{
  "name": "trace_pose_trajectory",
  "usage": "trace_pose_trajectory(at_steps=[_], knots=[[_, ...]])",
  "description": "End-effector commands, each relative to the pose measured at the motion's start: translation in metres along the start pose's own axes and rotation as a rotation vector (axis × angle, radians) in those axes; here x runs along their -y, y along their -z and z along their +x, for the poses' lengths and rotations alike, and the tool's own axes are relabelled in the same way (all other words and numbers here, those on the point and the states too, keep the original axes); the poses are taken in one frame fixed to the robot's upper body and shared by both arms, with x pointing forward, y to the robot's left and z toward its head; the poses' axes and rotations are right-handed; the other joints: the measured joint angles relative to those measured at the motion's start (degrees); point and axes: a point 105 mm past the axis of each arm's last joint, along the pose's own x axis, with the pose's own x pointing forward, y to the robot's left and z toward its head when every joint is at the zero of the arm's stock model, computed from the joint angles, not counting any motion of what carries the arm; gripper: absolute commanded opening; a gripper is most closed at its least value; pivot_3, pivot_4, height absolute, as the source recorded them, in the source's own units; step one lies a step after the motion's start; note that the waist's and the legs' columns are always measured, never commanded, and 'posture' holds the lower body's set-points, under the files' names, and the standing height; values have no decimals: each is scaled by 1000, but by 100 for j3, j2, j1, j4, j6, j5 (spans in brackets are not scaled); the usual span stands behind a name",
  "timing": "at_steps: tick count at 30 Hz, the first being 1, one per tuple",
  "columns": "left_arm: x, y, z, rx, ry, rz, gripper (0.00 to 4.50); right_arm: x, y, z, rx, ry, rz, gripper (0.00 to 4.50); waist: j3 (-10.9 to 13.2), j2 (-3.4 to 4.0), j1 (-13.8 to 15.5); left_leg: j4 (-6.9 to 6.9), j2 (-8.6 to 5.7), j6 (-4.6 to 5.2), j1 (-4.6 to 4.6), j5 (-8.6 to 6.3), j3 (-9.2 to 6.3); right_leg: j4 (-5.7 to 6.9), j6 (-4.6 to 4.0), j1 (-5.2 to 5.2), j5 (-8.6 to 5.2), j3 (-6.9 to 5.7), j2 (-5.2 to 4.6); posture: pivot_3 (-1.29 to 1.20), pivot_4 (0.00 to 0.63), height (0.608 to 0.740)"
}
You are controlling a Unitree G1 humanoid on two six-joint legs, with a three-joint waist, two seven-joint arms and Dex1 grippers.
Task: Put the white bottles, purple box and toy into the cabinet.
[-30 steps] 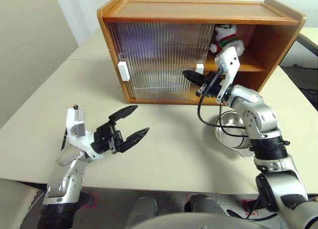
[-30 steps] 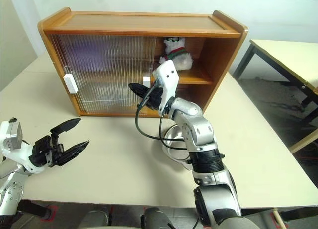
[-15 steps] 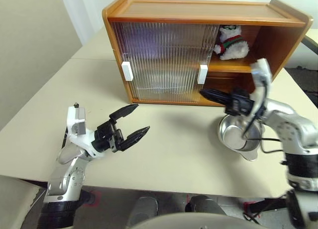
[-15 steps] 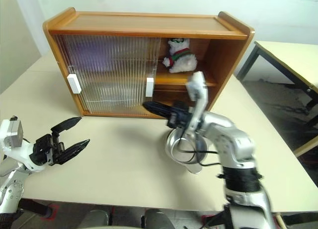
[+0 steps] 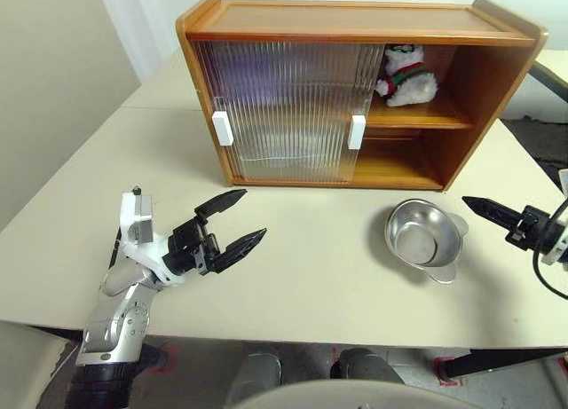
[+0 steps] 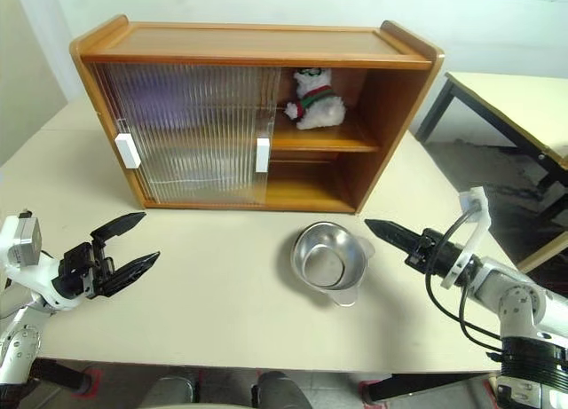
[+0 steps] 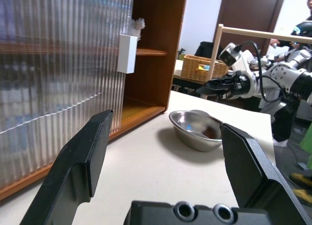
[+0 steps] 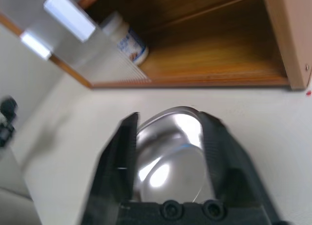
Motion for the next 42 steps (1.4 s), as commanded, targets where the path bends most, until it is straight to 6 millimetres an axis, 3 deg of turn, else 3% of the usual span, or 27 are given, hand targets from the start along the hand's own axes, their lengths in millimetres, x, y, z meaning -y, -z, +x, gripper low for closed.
trace_pose_trajectory(at_steps=[1,3,14,21,24,26,34,42], knots=[[2,0,-1,-12,10,-3,4500,7,-2,-5,59,53,73,3857,0,-1,4,2,-1,0,1,0,0,0,5,1,-1,1,1,1,0,740],[2,0,-2,-16,13,-5,4500,15,4,-7,45,105,92,4476,2,-4,4,5,-3,2,0,-1,0,-1,11,2,1,5,0,-4,0,740],[0,-1,-1,-20,18,-2,4500,31,37,-5,-80,260,175,4476,2,-1,-5,4,-2,15,-1,-10,-8,-2,10,1,1,5,-3,-5,0,740],[0,-1,-1,-17,13,-2,4500,13,48,-1,-129,160,288,4476,2,-1,-9,5,-3,18,-2,-14,-5,-3,14,1,-2,6,-2,-1,0,740],[0,-1,-1,-17,10,-3,4500,10,36,5,-22,117,332,3841,3,-1,-13,5,-4,18,-1,-14,-5,-3,16,1,-3,6,-1,-1,0,740],[1,-1,-2,-18,9,-4,4500,7,30,9,31,89,363,3189,2,3,-24,6,-4,18,0,-14,-5,-2,20,0,-5,6,0,-2,0,740],[0,-1,-2,-17,7,-2,4500,5,32,10,54,86,397,50,0,5,-19,3,-3,24,-2,-18,-10,-3,1,-1,2,5,-2,-2,0,740],[-1,-1,-1,-15,8,-1,4500,1,22,10,114,50,459,17,-2,1,-15,8,-8,26,0,-20,-9,-3,8,3,-3,5,-6,-3,0,740]])
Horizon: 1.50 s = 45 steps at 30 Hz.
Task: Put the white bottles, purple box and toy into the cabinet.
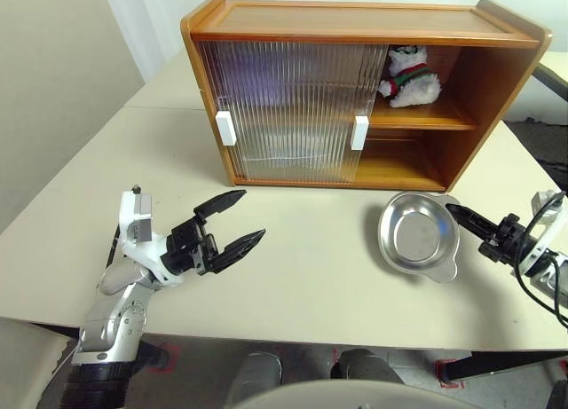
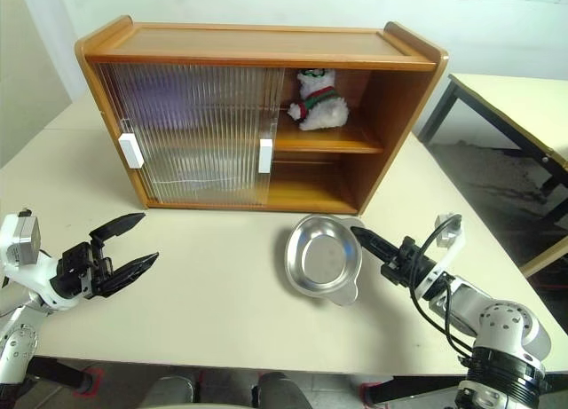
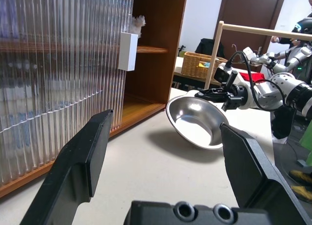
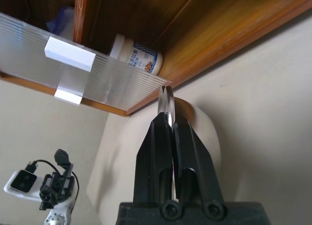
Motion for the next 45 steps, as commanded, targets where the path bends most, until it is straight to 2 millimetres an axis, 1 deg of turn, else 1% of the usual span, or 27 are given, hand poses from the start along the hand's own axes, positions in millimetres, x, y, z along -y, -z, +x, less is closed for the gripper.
trace_pose_trajectory(at_steps=[1,7,9,13,17,20,25,27,32,35,38,45], knots=[[0,0,1,2,2,0,4500,-2,-11,2,68,-8,49,17,0,1,-5,0,1,0,1,0,0,0,0,0,0,0,0,-3,0,740],[-1,0,1,3,2,-1,4500,-14,-18,30,165,-59,132,17,1,5,-51,-11,7,2,1,-1,-3,2,-14,-10,9,-1,4,-6,0,740],[-1,0,1,2,1,0,4500,-16,-23,40,225,-57,152,17,0,10,-60,-13,10,4,0,-3,-5,1,-34,-14,21,-4,9,-2,0,740],[0,-1,0,1,-4,3,4500,-22,-33,57,328,-96,251,17,0,21,-65,-17,8,8,-7,-5,-11,1,-32,-23,22,-1,8,-2,0,740],[0,-1,0,0,-5,5,4500,-23,-38,65,382,-110,309,17,-1,21,-42,-21,8,9,-11,-6,-23,-1,-30,-25,23,-2,6,9,0,740],[0,-1,0,0,-6,7,4500,-16,-49,69,463,-91,364,17,0,23,-32,-22,4,10,-12,-7,-44,-1,-39,-25,17,3,-4,14,0,740],[0,-3,-1,-1,-9,11,4500,-3,-55,81,517,-18,367,17,-1,26,-36,-34,7,10,-14,-7,-49,0,-44,-27,21,-2,-9,19,0,740],[0,-3,0,-2,-9,12,4500,1,-58,86,537,3,370,17,-2,27,-36,-43,8,10,-12,-7,-49,0,-10,-27,40,-3,-8,24,0,740],[1,-2,0,-3,-9,13,4500,6,-61,102,555,28,364,17,-5,35,-46,-60,12,10,-12,-7,-47,-1,-8,-36,42,-2,-15,23,0,740],[2,-2,1,-3,-6,14,4500,5,-62,111,566,39,358,17,-6,39,-42,-70,14,10,-11,-6,-47,-1,-8,-38,41,-3,-14,23,0,740],[1,-3,2,-2,-5,16,4500,-1,-63,121,582,37,372,17,-7,40,-43,-73,17,9,-10,-6,-47,-1,-9,-38,41,-3,-15,23,0,740],[-1,-5,3,-3,0,22,4500,-8,-62,136,613,72,388,17,-8,43,-47,-75,26,9,-6,-6,-50,-1,-18,-39,47,-6,-14,23,0,740]])
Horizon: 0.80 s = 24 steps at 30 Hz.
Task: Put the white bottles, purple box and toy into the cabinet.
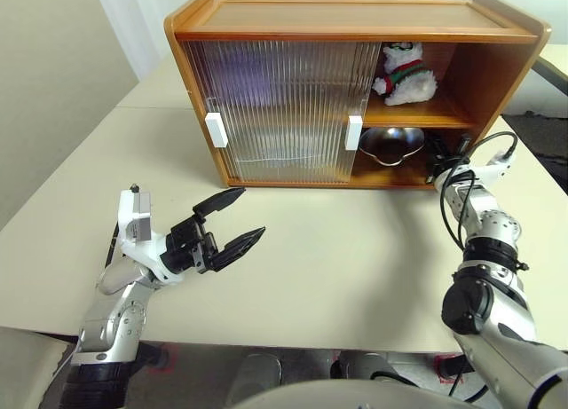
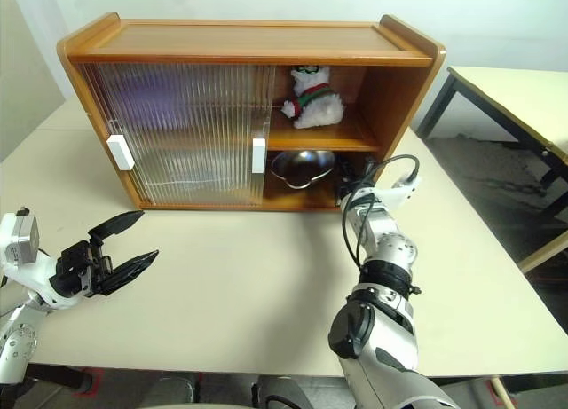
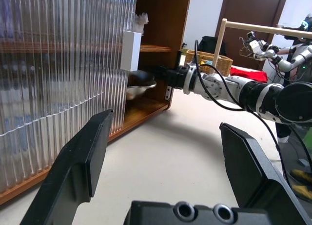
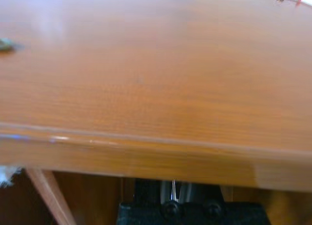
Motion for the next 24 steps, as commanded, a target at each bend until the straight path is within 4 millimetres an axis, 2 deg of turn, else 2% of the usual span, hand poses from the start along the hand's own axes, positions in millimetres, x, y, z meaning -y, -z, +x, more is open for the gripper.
trace_pose_trajectory(at_steps=[1,7,10,20,21,24], knots=[[0,-2,1,-6,11,11,4500,1,6,5,21,37,-6,17,0,1,1,0,1,0,0,0,0,0,-2,0,1,-1,0,23,0,740],[0,-3,0,-9,9,10,4500,5,13,4,36,62,-9,17,0,2,1,-1,6,0,-1,0,-2,0,-9,-4,3,-5,0,23,0,740],[0,-3,0,-9,7,8,4500,9,16,0,36,73,-18,673,0,2,1,-2,7,0,-1,0,0,0,-10,-5,4,-8,0,23,0,740],[1,-4,0,-7,2,9,4500,9,16,-9,19,68,-111,4295,-1,2,2,-2,13,-2,3,2,3,0,-19,-5,8,-9,1,30,0,740],[2,-4,0,-8,1,9,4500,6,14,-12,0,60,-137,4467,-1,2,3,-2,12,-2,4,2,2,0,-19,-4,8,-11,2,30,0,740],[2,-4,0,-8,-3,10,4500,1,14,-22,-90,26,-247,4467,-2,3,26,-2,10,-3,3,2,3,-1,-18,-2,7,-12,1,31,0,740]])
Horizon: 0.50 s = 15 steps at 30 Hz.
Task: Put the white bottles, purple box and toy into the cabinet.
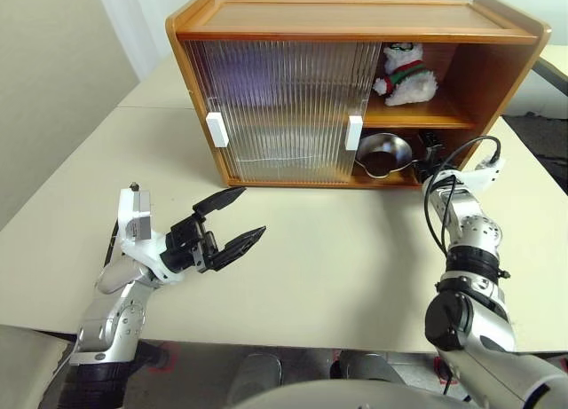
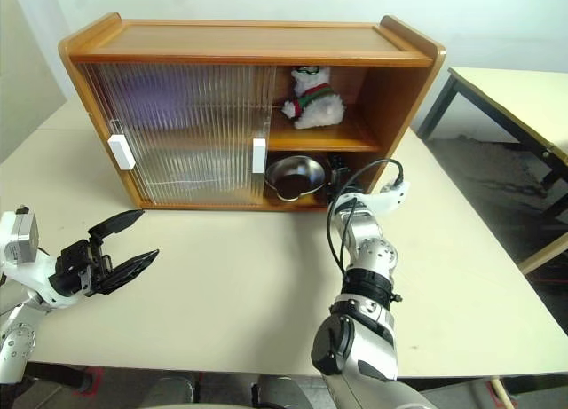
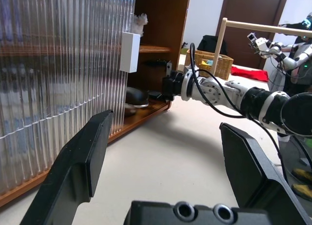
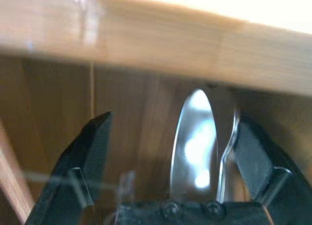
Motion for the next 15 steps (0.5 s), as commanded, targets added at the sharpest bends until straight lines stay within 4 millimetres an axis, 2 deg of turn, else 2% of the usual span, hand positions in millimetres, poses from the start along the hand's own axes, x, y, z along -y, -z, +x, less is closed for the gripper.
trace_pose_trajectory(at_steps=[1,6,12,15], knots=[[0,-1,-2,-7,-8,1,4500,-8,1,-12,-105,-50,-145,4467,0,0,12,1,-2,0,1,0,0,0,1,2,-1,0,0,31,0,740],[3,1,-4,-8,-10,-11,4500,0,-6,-45,-271,-79,-366,4467,-2,-3,28,2,-9,-4,8,2,2,-2,13,19,-10,4,6,18,0,740],[2,1,-4,-10,-7,-16,4500,6,25,-90,-648,-205,-593,4467,-6,-9,-12,18,-18,-5,17,3,17,-1,60,39,-38,10,23,2,0,740],[2,2,-3,-10,-3,-19,4500,5,37,-98,-736,-279,-655,4467,-5,-9,-59,43,-16,-4,14,2,34,-1,44,42,-59,7,34,-1,0,740]])
